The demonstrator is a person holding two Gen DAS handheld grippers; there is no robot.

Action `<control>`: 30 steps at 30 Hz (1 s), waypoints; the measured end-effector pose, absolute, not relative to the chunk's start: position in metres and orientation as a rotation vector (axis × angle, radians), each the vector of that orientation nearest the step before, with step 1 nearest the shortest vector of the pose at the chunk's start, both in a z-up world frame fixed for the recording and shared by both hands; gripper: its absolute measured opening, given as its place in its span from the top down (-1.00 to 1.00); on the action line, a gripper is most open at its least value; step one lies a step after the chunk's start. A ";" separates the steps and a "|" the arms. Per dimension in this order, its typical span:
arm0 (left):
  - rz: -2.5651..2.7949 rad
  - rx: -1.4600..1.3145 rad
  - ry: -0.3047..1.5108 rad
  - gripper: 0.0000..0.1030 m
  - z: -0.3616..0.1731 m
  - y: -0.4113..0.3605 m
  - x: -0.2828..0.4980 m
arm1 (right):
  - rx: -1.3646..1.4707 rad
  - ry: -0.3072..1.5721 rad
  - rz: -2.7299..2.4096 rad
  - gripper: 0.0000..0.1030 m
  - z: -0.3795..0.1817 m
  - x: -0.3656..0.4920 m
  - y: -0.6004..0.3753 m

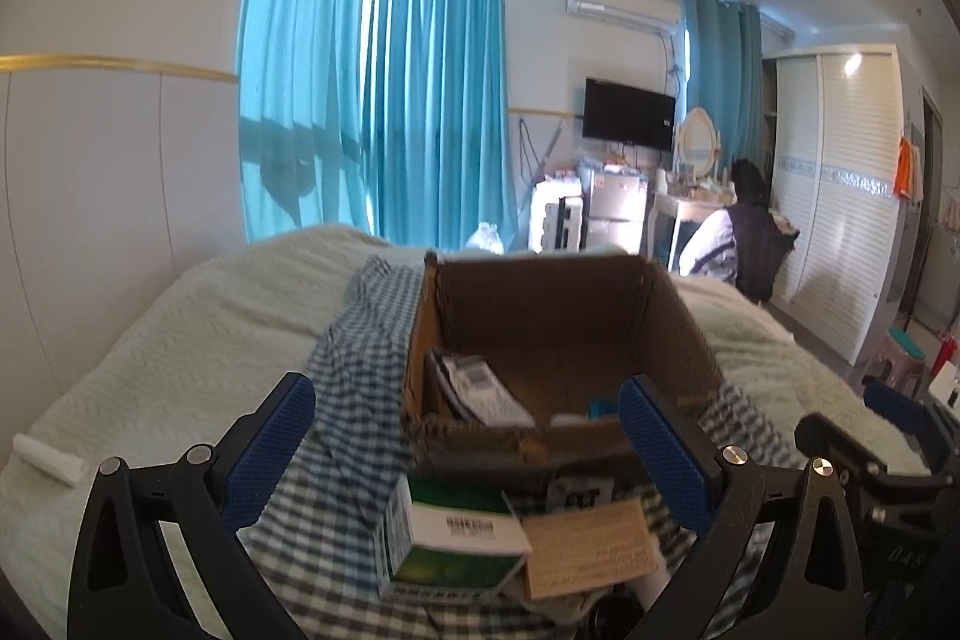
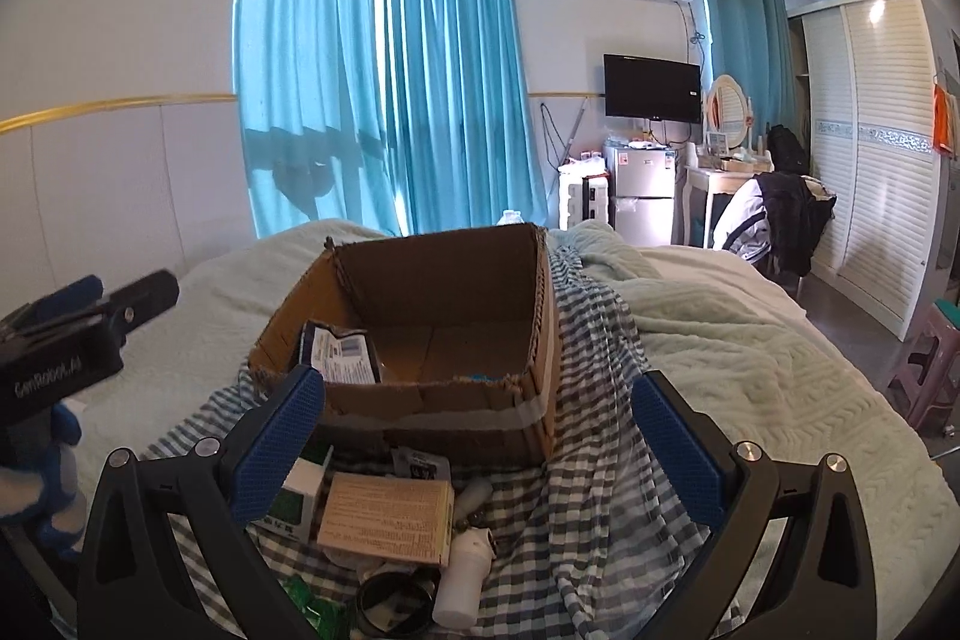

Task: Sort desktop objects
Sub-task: 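Grasp the green candy bag with the left tool while the right tool grasps the white bottle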

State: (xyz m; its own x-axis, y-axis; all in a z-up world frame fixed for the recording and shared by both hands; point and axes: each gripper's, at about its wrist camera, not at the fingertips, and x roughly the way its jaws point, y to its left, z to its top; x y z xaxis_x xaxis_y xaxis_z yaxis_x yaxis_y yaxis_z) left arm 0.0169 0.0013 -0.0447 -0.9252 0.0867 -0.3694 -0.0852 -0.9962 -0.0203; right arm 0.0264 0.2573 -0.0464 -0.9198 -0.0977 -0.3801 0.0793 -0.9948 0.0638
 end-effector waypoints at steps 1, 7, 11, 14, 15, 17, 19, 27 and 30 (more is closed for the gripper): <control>2.995 -0.599 0.002 -1.00 -0.051 0.002 0.017 | 0.616 -0.076 -2.979 -0.99 -0.050 0.025 0.257; 2.956 -0.761 0.049 -0.99 -0.092 0.005 0.019 | 0.729 -0.025 -2.913 -0.99 -0.081 0.022 0.250; 2.928 -0.847 0.097 -0.98 -0.119 0.009 0.023 | 0.825 0.011 -2.876 -0.89 -0.104 0.019 0.245; 2.897 -0.910 0.116 -0.86 -0.134 0.013 0.025 | 0.913 0.043 -2.844 -0.69 -0.122 0.015 0.241; 2.883 -0.935 0.120 -0.84 -0.139 0.013 0.026 | 0.945 0.060 -2.835 -0.56 -0.127 0.013 0.240; 2.862 -0.970 0.120 -0.80 -0.146 0.015 0.027 | 1.006 0.085 -2.820 -0.37 -0.137 0.009 0.238; 2.830 -1.011 0.121 -0.78 -0.156 0.018 0.028 | 1.056 0.090 -2.807 -0.30 -0.146 0.005 0.238; 2.719 -1.183 0.147 -0.76 -0.195 0.028 0.033 | 1.253 0.119 -2.741 -0.05 -0.180 -0.008 0.237; 2.682 -1.236 0.157 -0.76 -0.206 0.031 0.030 | 1.301 0.094 -2.723 -0.05 -0.190 -0.011 0.239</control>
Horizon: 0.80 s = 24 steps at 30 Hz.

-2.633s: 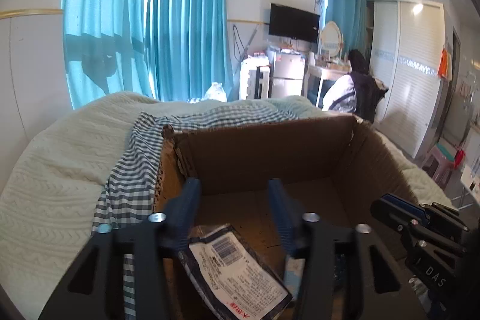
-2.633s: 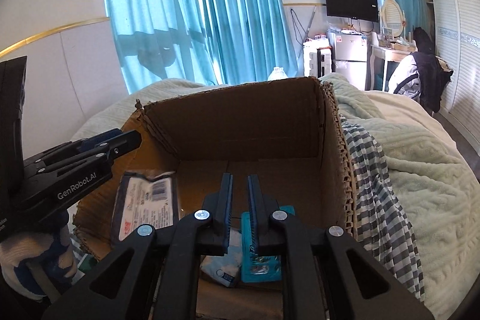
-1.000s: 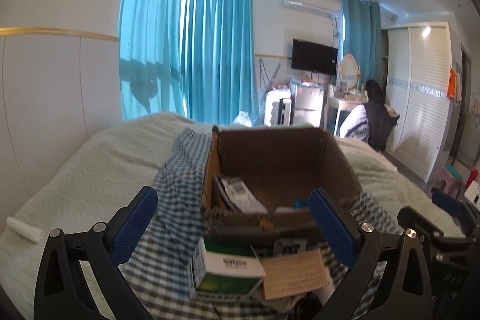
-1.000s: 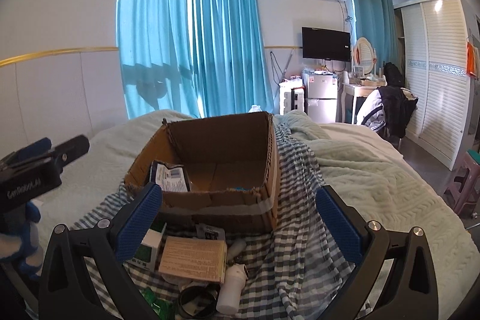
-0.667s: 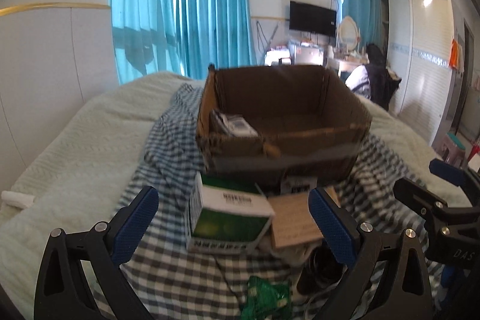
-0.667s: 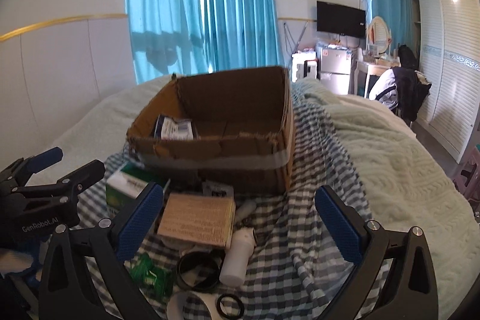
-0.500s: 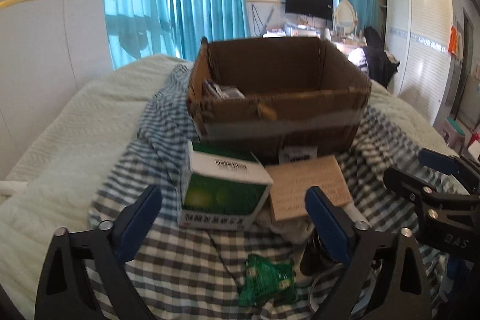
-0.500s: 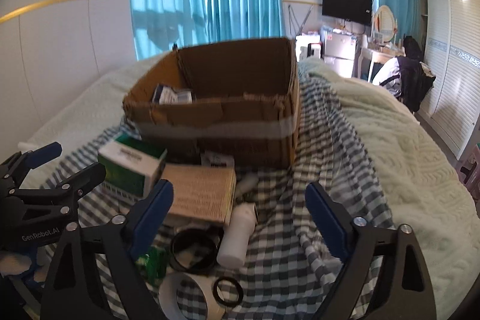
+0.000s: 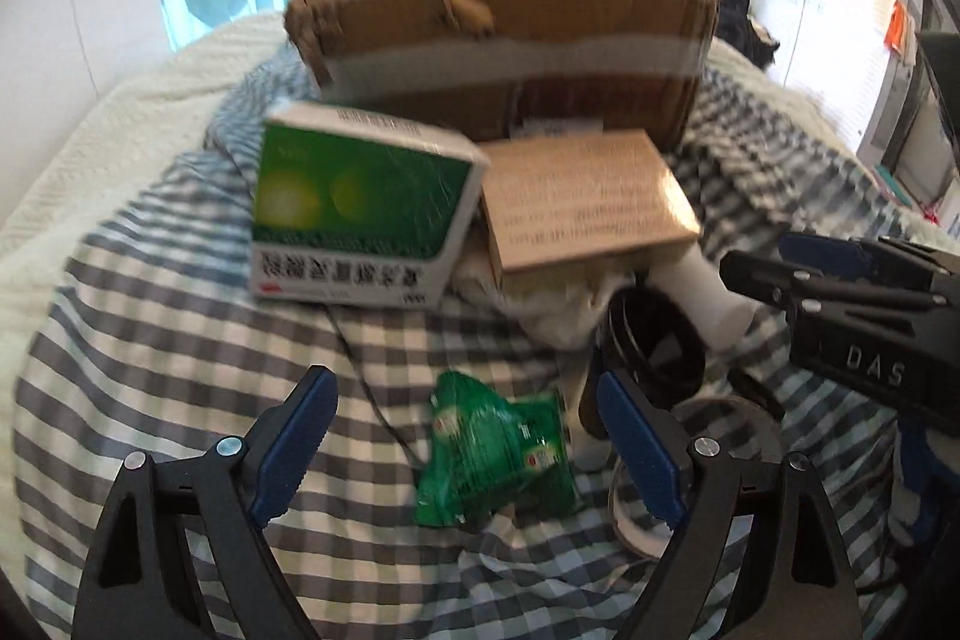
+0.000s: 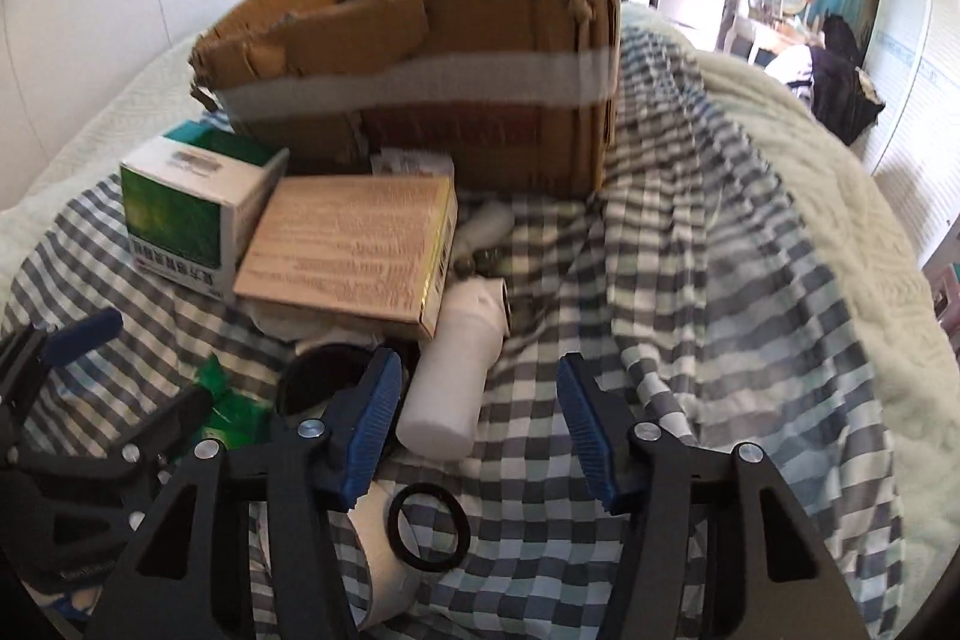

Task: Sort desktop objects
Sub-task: 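Grasp the green candy bag with the left tool while the right tool grasps the white bottle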

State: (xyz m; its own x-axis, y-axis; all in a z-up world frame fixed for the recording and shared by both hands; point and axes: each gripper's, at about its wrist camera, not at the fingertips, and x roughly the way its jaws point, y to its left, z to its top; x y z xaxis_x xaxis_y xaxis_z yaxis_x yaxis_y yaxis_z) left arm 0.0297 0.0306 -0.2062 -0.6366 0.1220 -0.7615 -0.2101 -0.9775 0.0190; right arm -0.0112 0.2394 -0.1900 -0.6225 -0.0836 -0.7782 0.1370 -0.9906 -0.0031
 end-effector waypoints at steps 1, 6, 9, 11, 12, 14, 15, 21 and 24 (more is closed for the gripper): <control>2.677 -1.249 0.160 -0.76 -0.209 0.031 0.029 | 1.315 0.085 -2.715 -0.05 -0.193 -0.012 0.240; 2.632 -1.382 0.179 -0.66 -0.235 0.032 0.018 | 1.383 0.078 -2.682 -0.05 -0.207 -0.019 0.240; 2.624 -1.397 0.189 -0.64 -0.244 0.034 0.015 | 1.419 0.080 -2.657 -0.05 -0.215 -0.024 0.237; 2.614 -1.401 0.216 -0.62 -0.248 0.038 0.014 | 1.441 0.093 -2.647 -0.05 -0.221 -0.027 0.235; 2.610 -1.404 0.231 -0.62 -0.251 0.040 0.014 | 1.458 0.109 -2.642 -0.05 -0.225 -0.028 0.234; 2.594 -1.424 0.265 -0.62 -0.257 0.045 0.013 | 1.490 0.145 -2.647 -0.06 -0.232 -0.031 0.232; 2.593 -1.430 0.291 -0.62 -0.261 0.047 0.013 | 1.511 0.167 -2.641 -0.07 -0.236 -0.032 0.231; 2.577 -1.394 0.265 0.00 -0.257 0.051 0.020 | 1.503 0.179 -2.653 0.35 -0.237 -0.028 0.232; 2.576 -1.387 0.229 0.12 -0.251 0.049 0.023 | 1.491 0.147 -2.654 0.36 -0.233 -0.023 0.236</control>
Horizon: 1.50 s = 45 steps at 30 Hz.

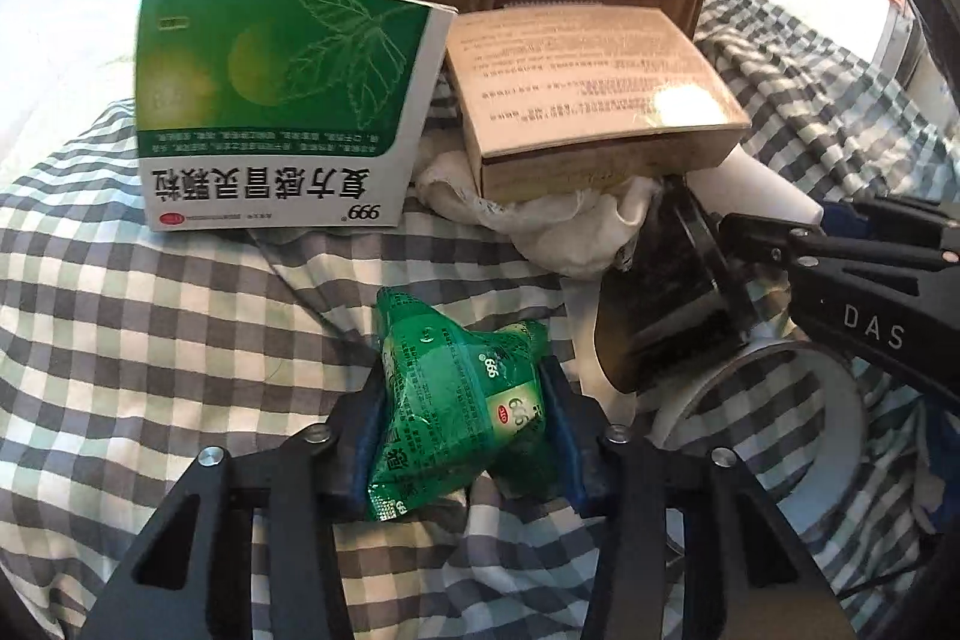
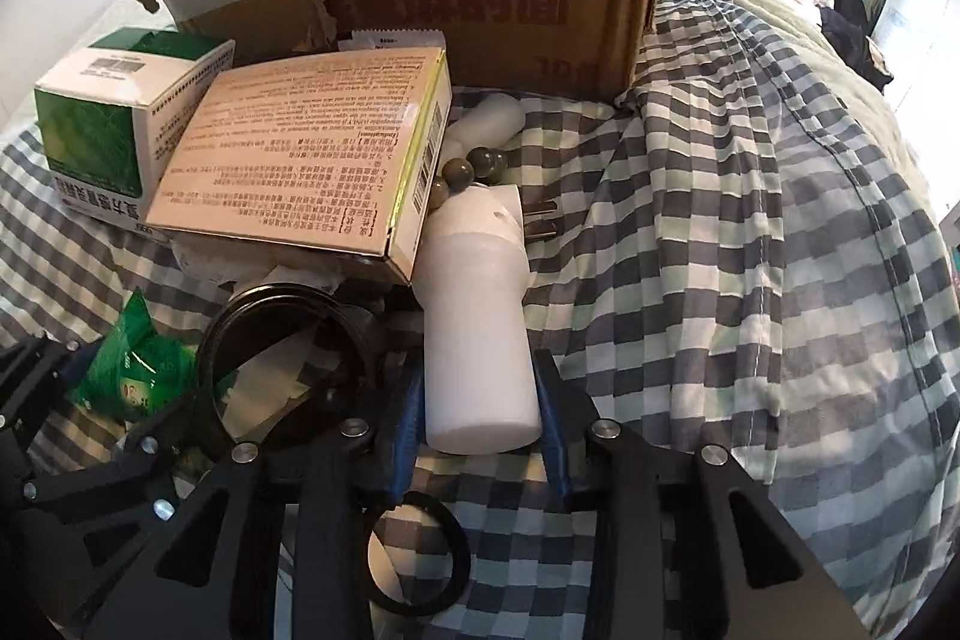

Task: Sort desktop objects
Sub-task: 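Grasp the green candy bag with the left tool while the right tool grasps the white bottle, then lift the candy bag and white bottle and carry them over the box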

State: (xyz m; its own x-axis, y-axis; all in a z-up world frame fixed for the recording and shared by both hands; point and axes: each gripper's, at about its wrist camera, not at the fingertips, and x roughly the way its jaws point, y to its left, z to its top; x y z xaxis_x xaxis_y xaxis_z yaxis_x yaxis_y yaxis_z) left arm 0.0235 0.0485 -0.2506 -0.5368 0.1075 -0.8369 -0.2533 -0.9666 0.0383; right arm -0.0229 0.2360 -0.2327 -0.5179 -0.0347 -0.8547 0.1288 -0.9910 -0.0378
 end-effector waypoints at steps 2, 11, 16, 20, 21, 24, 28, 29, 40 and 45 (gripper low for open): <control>2.582 -1.374 0.213 0.15 -0.245 0.047 0.027 | 1.472 0.129 -2.661 0.37 -0.228 -0.018 0.238; 2.636 -1.248 0.183 0.18 -0.210 0.044 0.051 | 1.360 0.032 -2.720 0.39 -0.200 0.003 0.239; 2.661 -1.178 0.160 0.18 -0.188 0.028 0.050 | 1.273 -0.009 -2.761 0.40 -0.179 0.019 0.241; 2.685 -1.113 0.141 0.18 -0.164 0.024 0.046 | 1.214 -0.042 -2.789 0.43 -0.164 0.029 0.244; 2.690 -1.096 0.137 0.18 -0.160 0.027 0.046 | 1.201 -0.054 -2.795 0.44 -0.162 0.023 0.249; 2.707 -1.047 0.130 0.18 -0.148 0.033 0.043 | 1.161 -0.073 -2.808 0.45 -0.153 0.022 0.252; 2.737 -0.975 0.112 0.18 -0.128 0.034 0.038 | 1.102 -0.074 -2.826 0.48 -0.137 0.026 0.253; 2.744 -0.959 0.108 0.18 -0.124 0.034 0.036 | 1.085 -0.072 -2.831 0.48 -0.133 0.027 0.252; 2.809 -0.821 0.048 0.18 -0.074 0.024 0.019 | 0.951 -0.026 -2.875 0.99 -0.087 0.021 0.250; 2.817 -0.805 0.028 0.18 -0.070 0.022 0.011 | 1.147 -0.082 -2.779 0.69 -0.135 -0.004 0.256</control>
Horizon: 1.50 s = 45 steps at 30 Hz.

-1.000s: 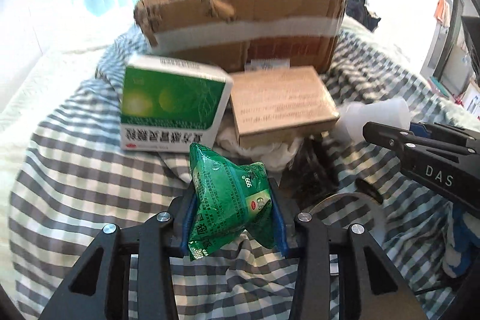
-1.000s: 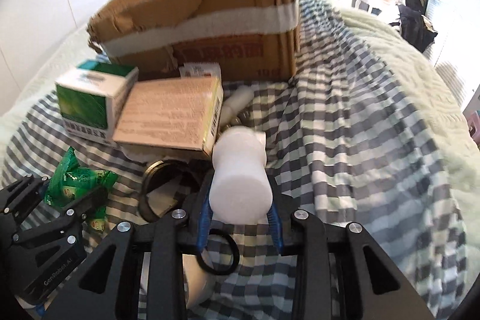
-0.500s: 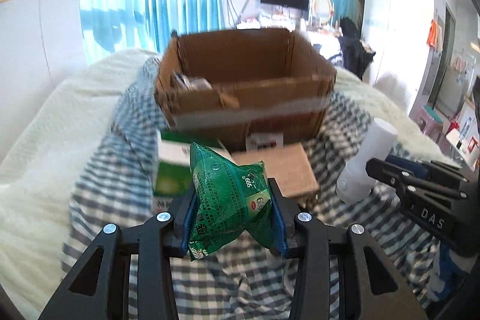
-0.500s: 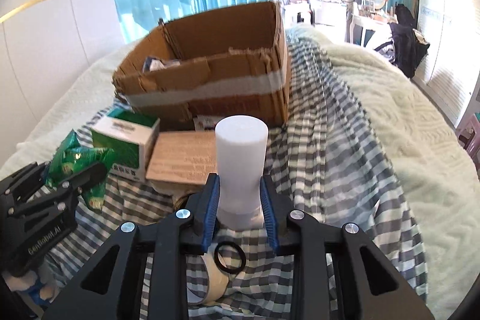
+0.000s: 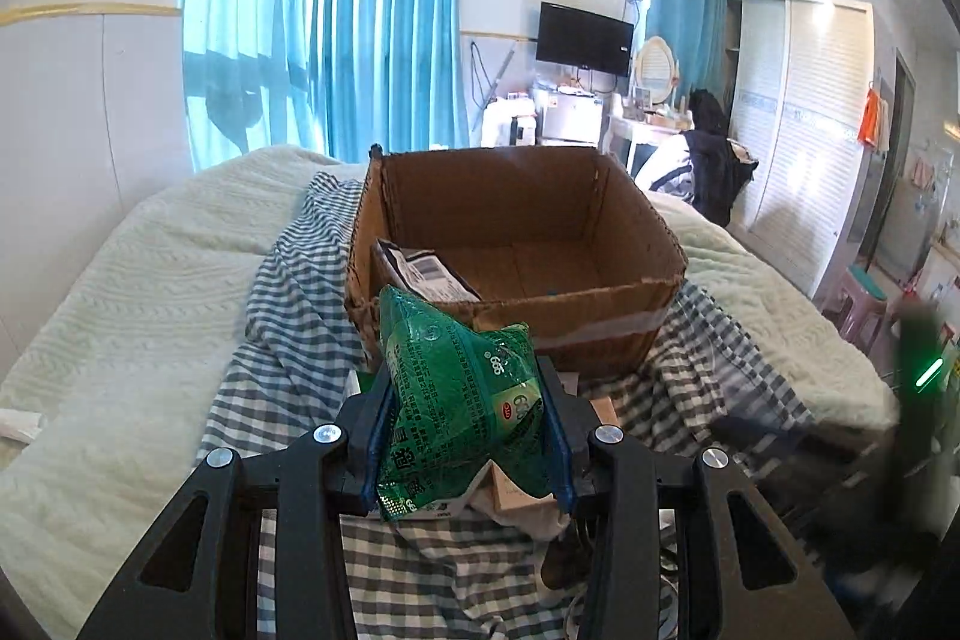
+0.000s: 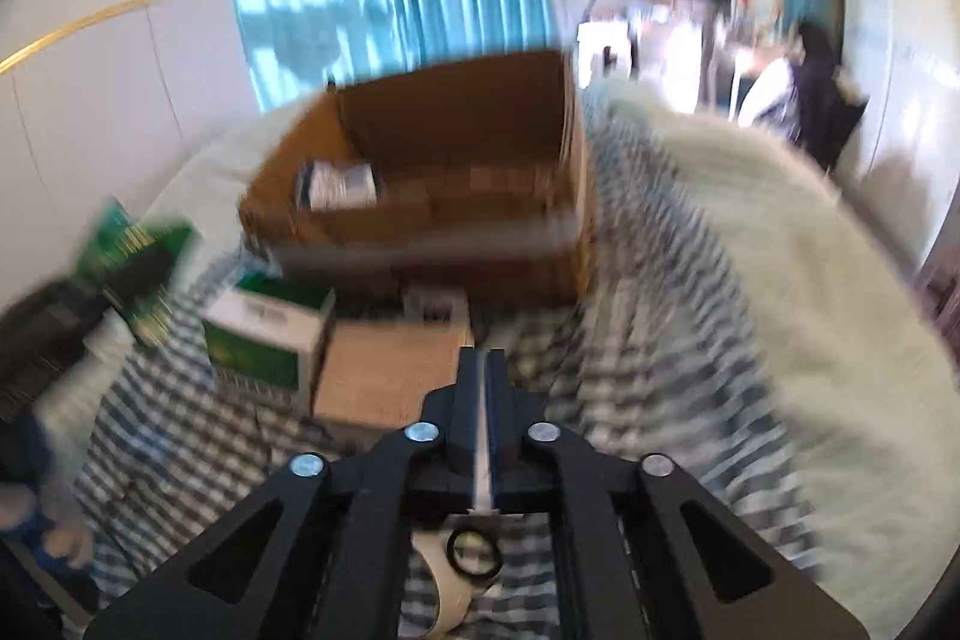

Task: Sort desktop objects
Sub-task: 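Lift the candy bag and white bottle and carry them over the box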

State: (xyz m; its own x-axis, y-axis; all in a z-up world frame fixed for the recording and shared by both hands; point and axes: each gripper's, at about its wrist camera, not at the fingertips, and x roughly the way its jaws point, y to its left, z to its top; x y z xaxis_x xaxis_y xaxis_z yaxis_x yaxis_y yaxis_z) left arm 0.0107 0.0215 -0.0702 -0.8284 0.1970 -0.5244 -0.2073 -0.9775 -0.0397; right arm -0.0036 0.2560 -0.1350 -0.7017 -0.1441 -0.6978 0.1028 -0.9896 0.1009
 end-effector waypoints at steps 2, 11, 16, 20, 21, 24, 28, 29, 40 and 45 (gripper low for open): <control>2.812 -0.815 0.024 0.18 -0.073 0.021 0.007 | 1.250 -0.024 -2.732 0.50 -0.162 -0.013 0.250; 2.821 -0.815 0.006 0.18 -0.077 0.025 -0.020 | 1.511 0.043 -2.550 0.11 -0.226 -0.042 0.237; 2.830 -0.778 0.009 0.18 -0.066 0.030 -0.038 | 1.596 0.065 -2.502 0.09 -0.243 -0.054 0.234; 2.833 -0.740 0.028 0.18 -0.058 0.035 -0.050 | 1.567 0.050 -2.512 0.10 -0.233 -0.046 0.237; 2.834 -0.730 0.032 0.18 -0.056 0.036 -0.054 | 1.546 0.037 -2.530 0.10 -0.227 -0.043 0.239; 2.830 -0.709 0.029 0.18 -0.049 0.038 -0.064 | 1.475 -0.015 -2.575 0.10 -0.204 -0.035 0.249; 2.827 -0.682 0.028 0.18 -0.039 0.040 -0.079 | 1.349 -0.066 -2.663 0.10 -0.164 -0.027 0.262; 2.828 -0.673 0.031 0.18 -0.036 0.041 -0.081 | 1.308 -0.085 -2.683 0.10 -0.152 -0.027 0.265; 2.818 -0.649 0.033 0.18 -0.025 0.046 -0.120 | 0.896 -0.102 -2.805 0.10 -0.047 -0.061 0.255; 2.816 -0.657 0.046 0.18 -0.028 0.047 -0.138 | 0.841 -0.092 -2.801 0.10 -0.031 -0.099 0.246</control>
State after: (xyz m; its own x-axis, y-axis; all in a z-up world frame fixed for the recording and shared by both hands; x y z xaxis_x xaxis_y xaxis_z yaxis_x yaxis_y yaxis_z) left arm -0.1383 0.0471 -0.0279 -0.8674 0.2332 -0.4396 -0.2474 -0.9686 -0.0255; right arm -0.0986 0.2460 -0.0310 -0.8134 -0.2228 -0.5374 0.1871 -0.9749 0.1211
